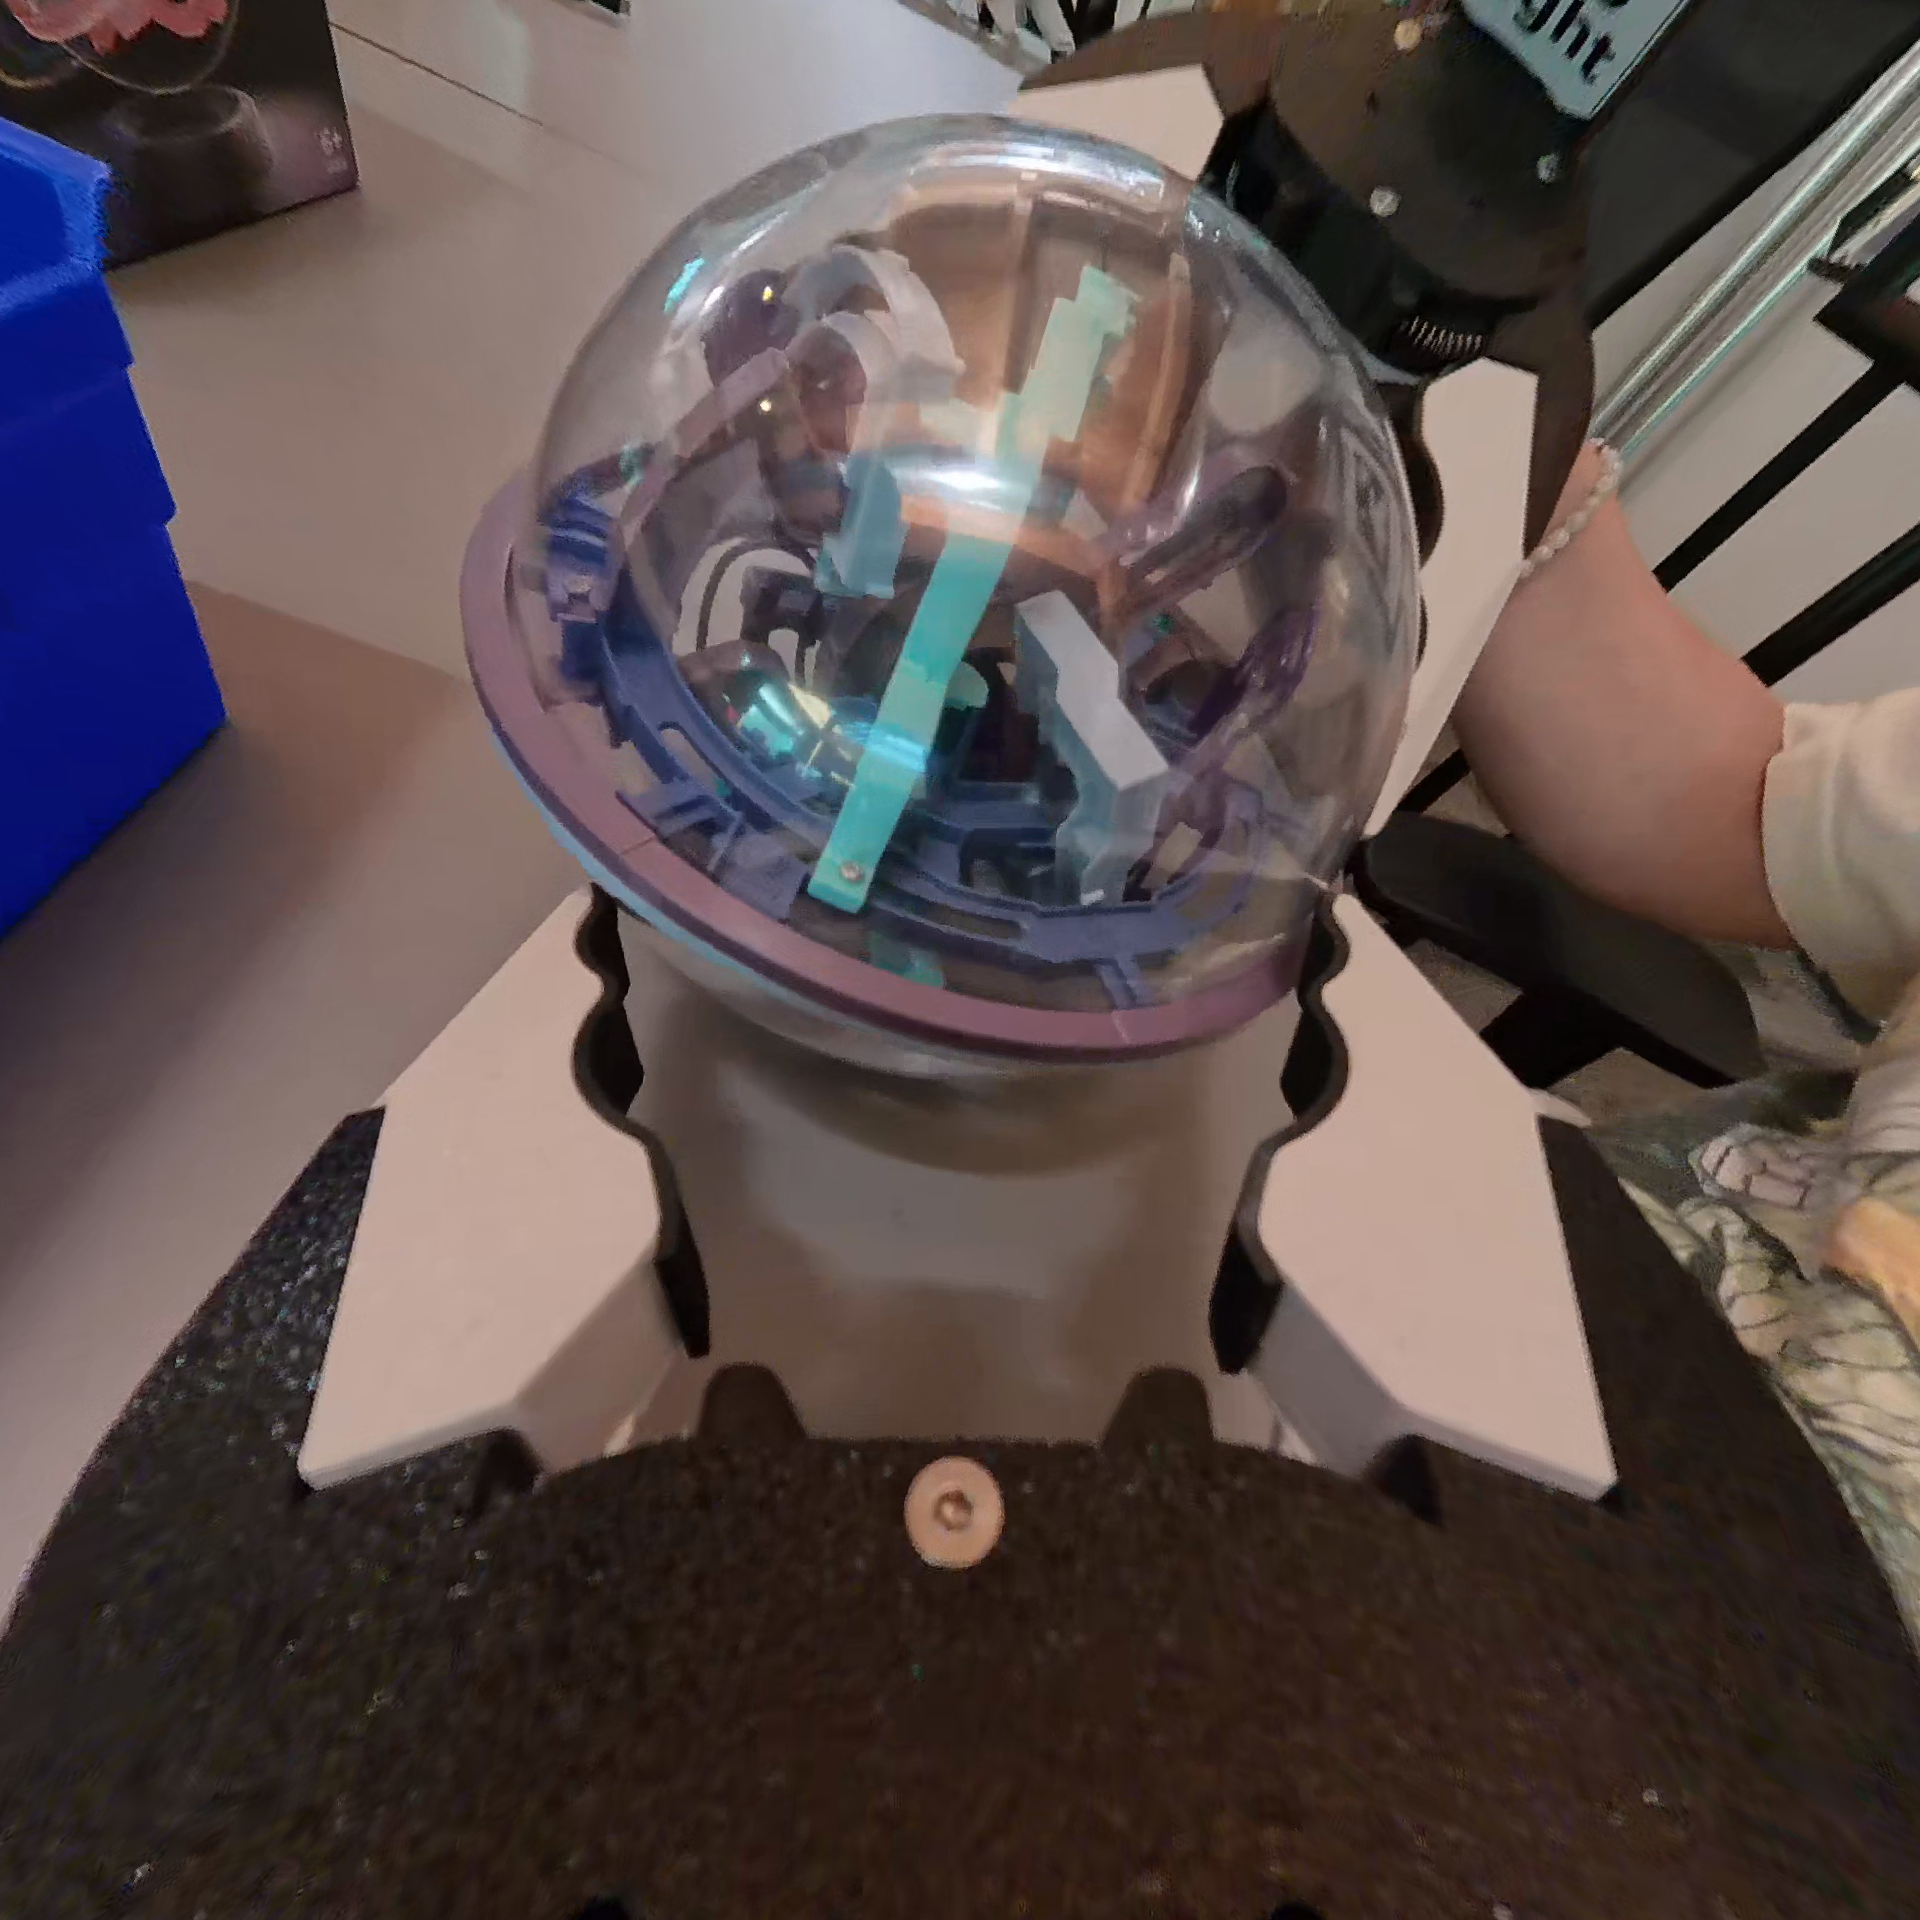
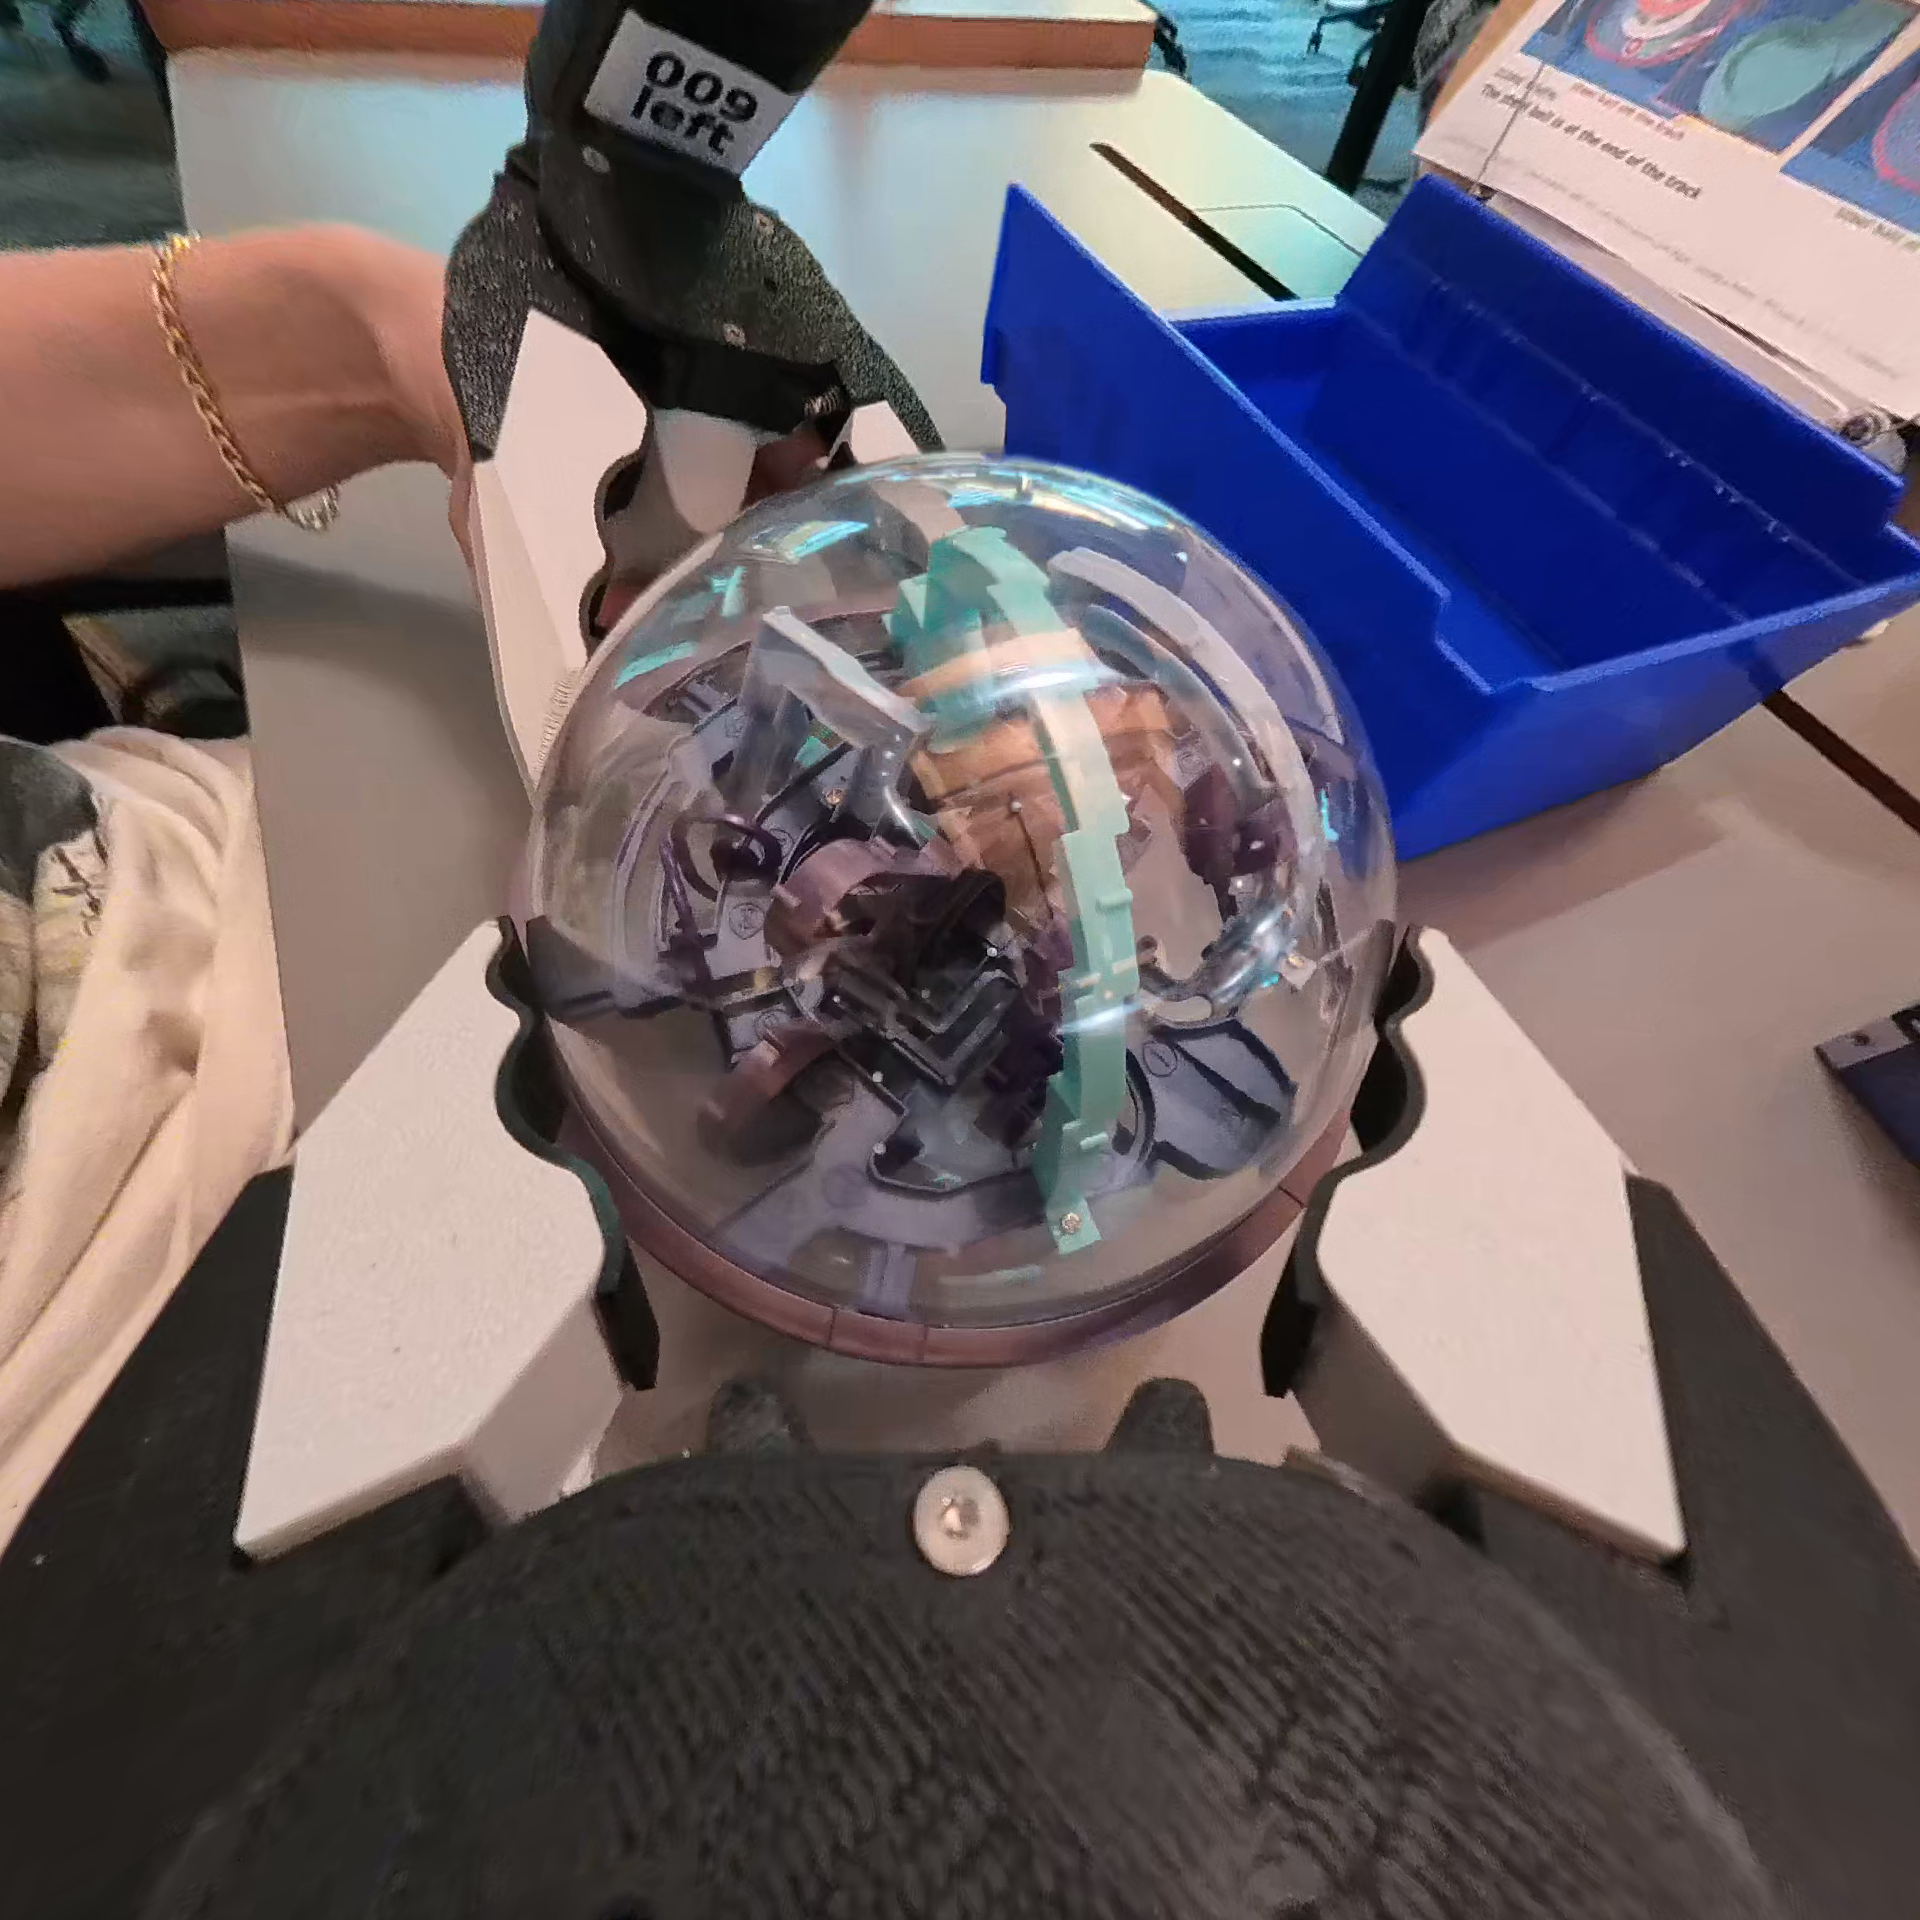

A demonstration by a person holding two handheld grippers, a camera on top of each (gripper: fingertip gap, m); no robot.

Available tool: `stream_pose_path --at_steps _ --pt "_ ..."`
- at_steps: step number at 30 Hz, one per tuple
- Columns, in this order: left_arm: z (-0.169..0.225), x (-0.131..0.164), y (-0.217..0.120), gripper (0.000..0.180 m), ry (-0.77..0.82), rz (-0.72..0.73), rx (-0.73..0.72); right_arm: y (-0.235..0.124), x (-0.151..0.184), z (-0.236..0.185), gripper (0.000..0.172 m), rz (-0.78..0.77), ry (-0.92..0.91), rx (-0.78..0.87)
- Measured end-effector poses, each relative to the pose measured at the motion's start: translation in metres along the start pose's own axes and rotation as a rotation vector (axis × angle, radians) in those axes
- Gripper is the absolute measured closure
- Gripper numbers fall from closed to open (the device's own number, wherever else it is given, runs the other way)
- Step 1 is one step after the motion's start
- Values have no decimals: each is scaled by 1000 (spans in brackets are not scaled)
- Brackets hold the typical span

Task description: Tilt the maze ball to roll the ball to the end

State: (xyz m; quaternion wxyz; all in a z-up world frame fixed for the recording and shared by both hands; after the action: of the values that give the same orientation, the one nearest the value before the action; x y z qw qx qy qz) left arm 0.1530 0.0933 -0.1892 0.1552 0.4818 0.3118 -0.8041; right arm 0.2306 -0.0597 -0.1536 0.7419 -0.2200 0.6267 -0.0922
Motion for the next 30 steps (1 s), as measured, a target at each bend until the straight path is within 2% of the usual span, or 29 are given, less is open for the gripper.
stream_pose_path --at_steps 11,17,23,30 --pt "6 21 -4 65 14 -89 2 7 -12 -19 18 -52 -242 44" --pt "5 19 -3 66 -17 -90 7 6 -11 -15 18 -55 -208 36" --pt "4 13 0 66 -69 -53 19 2 -4 -4 18 13 -106 18" --pt "5 8 2 66 -64 -65 4 -2 1 -2 19 45 -76 24"
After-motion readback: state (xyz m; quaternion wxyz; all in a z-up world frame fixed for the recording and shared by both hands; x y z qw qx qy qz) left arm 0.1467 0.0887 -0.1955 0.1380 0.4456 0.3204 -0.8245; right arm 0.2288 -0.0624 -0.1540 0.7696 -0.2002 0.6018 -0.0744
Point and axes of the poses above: each gripper's, where its closed fingertips meet, y out along the fingers, x out of its underside, z = x × y across the jaws, the point moved 8 cm from there along -y, back along the fingers, and after that the axes turned 1 degree about z, right-handed, at the moved point
